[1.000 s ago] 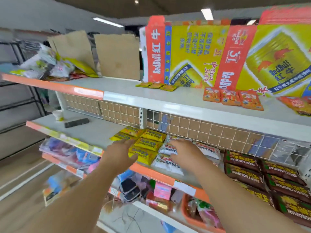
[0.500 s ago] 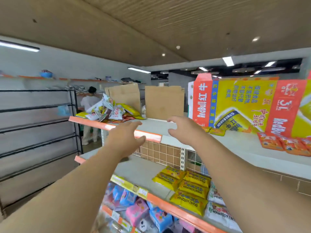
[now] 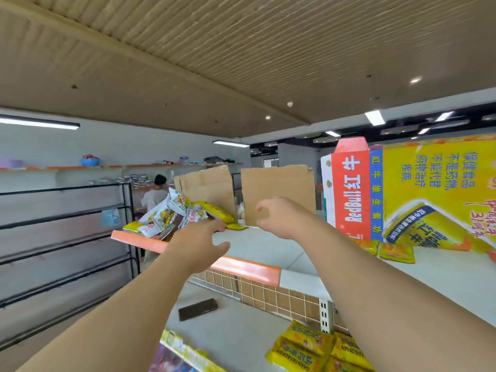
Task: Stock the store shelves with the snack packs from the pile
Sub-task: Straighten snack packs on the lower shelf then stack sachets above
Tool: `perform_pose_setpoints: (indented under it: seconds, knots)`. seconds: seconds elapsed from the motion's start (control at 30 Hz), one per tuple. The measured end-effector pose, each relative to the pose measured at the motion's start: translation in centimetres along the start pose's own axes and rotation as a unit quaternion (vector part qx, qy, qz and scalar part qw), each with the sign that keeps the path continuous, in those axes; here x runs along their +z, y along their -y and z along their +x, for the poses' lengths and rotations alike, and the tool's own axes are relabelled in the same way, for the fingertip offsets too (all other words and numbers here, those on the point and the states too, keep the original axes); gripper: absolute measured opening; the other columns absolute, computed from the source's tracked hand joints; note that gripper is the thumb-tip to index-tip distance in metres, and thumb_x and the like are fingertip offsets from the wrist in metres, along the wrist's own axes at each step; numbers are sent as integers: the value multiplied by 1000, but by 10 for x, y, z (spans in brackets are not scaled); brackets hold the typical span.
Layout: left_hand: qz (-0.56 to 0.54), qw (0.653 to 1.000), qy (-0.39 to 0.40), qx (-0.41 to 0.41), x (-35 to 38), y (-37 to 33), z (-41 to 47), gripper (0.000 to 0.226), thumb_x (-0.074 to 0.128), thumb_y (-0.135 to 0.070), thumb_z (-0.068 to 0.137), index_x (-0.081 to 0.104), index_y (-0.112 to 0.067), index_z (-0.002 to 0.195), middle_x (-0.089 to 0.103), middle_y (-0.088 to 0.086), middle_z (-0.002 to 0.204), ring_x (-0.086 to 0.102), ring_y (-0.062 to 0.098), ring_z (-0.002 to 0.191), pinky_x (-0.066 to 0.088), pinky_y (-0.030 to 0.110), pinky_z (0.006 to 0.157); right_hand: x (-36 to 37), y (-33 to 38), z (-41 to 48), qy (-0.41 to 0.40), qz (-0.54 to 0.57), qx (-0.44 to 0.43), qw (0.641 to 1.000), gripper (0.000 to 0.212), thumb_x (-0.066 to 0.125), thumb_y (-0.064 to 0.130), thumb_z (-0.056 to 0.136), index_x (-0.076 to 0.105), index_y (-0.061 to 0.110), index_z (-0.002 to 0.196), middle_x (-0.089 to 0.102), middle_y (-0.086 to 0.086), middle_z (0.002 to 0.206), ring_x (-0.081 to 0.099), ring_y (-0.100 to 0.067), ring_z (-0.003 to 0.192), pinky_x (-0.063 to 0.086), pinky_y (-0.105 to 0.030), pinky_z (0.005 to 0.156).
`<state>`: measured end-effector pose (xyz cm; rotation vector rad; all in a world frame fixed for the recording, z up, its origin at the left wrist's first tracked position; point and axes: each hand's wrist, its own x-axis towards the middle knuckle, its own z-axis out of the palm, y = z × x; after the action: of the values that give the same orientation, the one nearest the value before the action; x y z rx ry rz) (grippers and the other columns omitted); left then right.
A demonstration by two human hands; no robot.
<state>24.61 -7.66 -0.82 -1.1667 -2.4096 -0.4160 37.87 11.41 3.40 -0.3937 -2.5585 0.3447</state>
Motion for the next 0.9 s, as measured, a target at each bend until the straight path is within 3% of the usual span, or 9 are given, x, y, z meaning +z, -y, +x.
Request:
perform_pose_setpoints:
  seconds: [0.17,0.23,0.27,0.4,0.47,0.63,0.73,0.9]
  knots:
    - [2,1000,16,13,21,16,65,36,49,-58,83,59,-46,116,64,-16,102,60,16,101,50,33,80,13,-16,60,57,-12,1,998,38,59,32,92,61,28,130,61,-2,123,64,-23,96,51,-31,79]
    - [1,1000,9,7,31,25,89,17,54,-51,88,58,-39,99,56,-9,84,56,19,88,43,32,69,18,-20,83,68,-21,-3,997,38,58,29,90,62,28,127,62,-1,122,62,-22,99,50,-29,77]
    - [2,1000,8,6,36,30,100,19,54,-50,89,56,-33,98,52,-6,80,51,19,83,38,33,66,22,-22,94,70,-25,-8,997,37,58,28,89,63,29,125,63,0,120,60,-21,98,48,-28,74]
    - [18,999,26,27,61,56,138,25,49,-50,84,46,-34,104,49,-6,80,52,22,83,36,34,65,44,-25,136,84,-37,-13,996,31,57,28,85,67,33,114,61,7,104,56,-17,88,38,-24,61]
    - [17,999,31,35,71,70,156,22,52,-47,88,52,-30,102,50,-4,83,48,22,82,34,33,66,57,-26,158,100,-57,-12,993,23,56,27,84,67,30,103,61,8,95,55,-16,83,41,-25,62]
    - [29,997,61,32,106,110,204,27,56,-49,88,49,-30,69,52,-7,76,54,21,83,35,32,63,87,-25,203,121,-90,12,988,29,58,30,83,68,32,109,65,4,108,60,-21,95,55,-35,88]
    - [35,995,71,55,126,131,237,27,57,-51,84,64,-26,84,60,-5,81,60,22,87,45,32,67,105,-26,230,141,-110,39,983,27,63,37,84,68,34,111,65,7,113,60,-19,100,53,-34,91]
    - [59,988,62,130,160,143,278,20,57,-39,84,60,-20,90,66,2,96,61,26,96,45,33,70,141,-32,277,195,-190,61,960,24,58,38,88,70,25,104,67,-1,108,63,-25,100,54,-39,91]
